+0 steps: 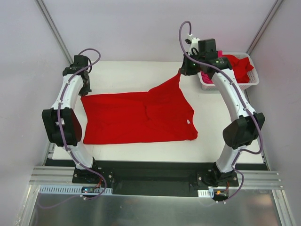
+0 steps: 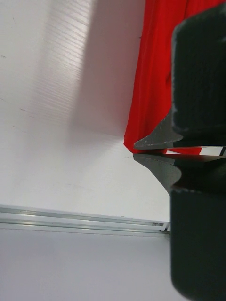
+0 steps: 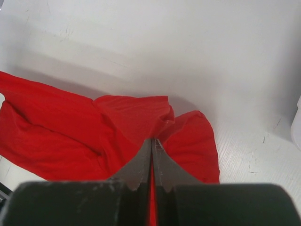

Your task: Fold and stack the t-shirts

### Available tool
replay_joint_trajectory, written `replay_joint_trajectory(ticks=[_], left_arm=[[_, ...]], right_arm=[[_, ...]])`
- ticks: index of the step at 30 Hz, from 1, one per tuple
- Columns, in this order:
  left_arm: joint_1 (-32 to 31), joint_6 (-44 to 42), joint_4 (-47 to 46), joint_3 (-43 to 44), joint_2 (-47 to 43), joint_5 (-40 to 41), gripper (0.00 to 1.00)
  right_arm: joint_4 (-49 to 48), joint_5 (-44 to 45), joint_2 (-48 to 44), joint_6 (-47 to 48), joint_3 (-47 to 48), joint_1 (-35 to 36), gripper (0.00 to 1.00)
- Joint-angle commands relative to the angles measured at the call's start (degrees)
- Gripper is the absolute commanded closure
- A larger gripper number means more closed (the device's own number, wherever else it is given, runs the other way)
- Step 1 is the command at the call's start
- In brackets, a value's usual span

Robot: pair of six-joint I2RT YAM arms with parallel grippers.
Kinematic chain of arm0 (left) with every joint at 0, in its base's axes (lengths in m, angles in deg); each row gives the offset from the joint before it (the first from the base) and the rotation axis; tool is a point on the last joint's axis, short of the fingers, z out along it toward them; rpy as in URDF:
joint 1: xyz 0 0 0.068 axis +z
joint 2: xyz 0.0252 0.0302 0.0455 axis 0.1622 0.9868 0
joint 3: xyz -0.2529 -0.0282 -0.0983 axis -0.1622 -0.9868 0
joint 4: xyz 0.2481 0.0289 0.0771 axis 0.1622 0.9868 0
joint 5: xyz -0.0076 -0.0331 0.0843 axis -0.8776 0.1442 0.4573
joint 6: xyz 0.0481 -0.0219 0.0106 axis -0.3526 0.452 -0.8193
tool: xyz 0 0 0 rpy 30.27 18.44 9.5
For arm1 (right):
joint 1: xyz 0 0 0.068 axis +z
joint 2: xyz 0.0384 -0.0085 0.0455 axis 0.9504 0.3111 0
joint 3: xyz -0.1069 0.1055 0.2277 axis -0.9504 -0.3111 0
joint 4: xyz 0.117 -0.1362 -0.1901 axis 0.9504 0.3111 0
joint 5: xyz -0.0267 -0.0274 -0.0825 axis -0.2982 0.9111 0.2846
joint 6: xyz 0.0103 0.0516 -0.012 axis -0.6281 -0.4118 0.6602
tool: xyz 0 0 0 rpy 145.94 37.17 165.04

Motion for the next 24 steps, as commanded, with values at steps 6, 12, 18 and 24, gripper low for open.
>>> replay_joint_trajectory(ticks=[6, 12, 18, 24], left_arm=[[-0.65, 0.48, 0.80, 4.51, 5.54, 0.90, 1.00], [-0.91, 0.39, 0.98, 5.47, 7.30, 0.81, 1.00], [-1.18, 0.39, 1.15, 6.70, 8.18, 0.46, 1.00], [-1.18, 0.48, 1.15, 6.62, 8.45, -0.16, 1.00]], right_arm=[[1.36, 2.13, -5.20, 2.02, -1.01, -0.07, 0.99], [1.10, 1.60, -7.13, 1.14, -4.25, 0.02, 0.99], [1.53, 2.04, -8.19, 1.49, -5.66, 0.02, 0.99], [2.06, 2.22, -9.42, 2.02, -7.42, 0.02, 0.99]])
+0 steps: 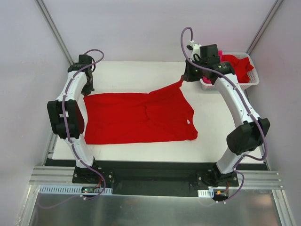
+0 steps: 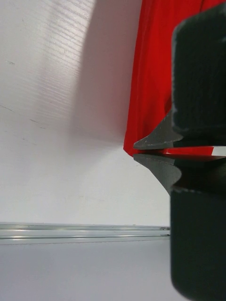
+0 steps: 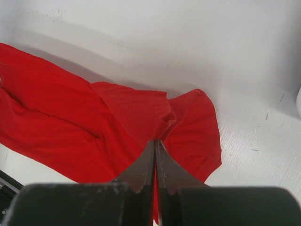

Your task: Fold and stack the t-shirts

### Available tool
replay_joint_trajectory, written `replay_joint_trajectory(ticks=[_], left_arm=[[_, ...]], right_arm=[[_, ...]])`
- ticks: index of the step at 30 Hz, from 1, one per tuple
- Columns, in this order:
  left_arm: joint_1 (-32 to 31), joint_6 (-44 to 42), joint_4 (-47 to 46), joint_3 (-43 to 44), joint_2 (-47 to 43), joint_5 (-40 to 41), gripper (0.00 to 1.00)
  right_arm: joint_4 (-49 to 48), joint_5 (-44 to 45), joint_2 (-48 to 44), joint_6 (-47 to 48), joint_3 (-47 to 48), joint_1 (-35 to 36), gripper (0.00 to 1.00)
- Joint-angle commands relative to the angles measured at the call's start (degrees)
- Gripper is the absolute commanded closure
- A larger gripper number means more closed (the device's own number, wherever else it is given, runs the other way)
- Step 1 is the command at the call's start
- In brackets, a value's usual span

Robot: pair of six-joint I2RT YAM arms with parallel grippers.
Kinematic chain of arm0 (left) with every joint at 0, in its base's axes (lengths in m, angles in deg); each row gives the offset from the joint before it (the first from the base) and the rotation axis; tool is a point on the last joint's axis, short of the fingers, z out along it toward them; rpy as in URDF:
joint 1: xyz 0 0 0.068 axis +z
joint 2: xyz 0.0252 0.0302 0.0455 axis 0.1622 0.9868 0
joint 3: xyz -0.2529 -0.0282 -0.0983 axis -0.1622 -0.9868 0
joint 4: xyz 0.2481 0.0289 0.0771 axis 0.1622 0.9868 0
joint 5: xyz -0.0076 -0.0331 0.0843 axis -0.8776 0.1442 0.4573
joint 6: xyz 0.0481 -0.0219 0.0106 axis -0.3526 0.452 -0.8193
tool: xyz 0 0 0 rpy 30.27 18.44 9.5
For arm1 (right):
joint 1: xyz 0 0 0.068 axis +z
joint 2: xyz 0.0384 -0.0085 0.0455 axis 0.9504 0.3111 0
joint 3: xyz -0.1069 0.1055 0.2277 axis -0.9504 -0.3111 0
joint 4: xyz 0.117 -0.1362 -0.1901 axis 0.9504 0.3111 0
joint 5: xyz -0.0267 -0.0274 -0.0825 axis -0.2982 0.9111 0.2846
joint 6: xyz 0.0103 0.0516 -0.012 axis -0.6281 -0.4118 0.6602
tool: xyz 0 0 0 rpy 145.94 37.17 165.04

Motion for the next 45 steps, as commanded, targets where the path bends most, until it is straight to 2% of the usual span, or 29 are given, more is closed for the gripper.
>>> replay_joint_trajectory(ticks=[1, 30, 45], left_arm=[[-0.48, 0.48, 0.85, 1.70, 0.19, -0.24, 1.00], [-1.36, 0.74, 1.02, -2.51, -3.94, -0.24, 1.00], [-1.62, 0.30, 0.76, -7.52, -10.01, 0.72, 1.00]], right_arm=[[0.40, 0.88, -4.19, 1.10, -0.82, 0.02, 0.99], [2.69, 1.15, -13.86, 1.72, -12.24, 0.64, 0.99], [2.07, 1.15, -13.87, 2.25, -14.80, 1.87, 0.99]])
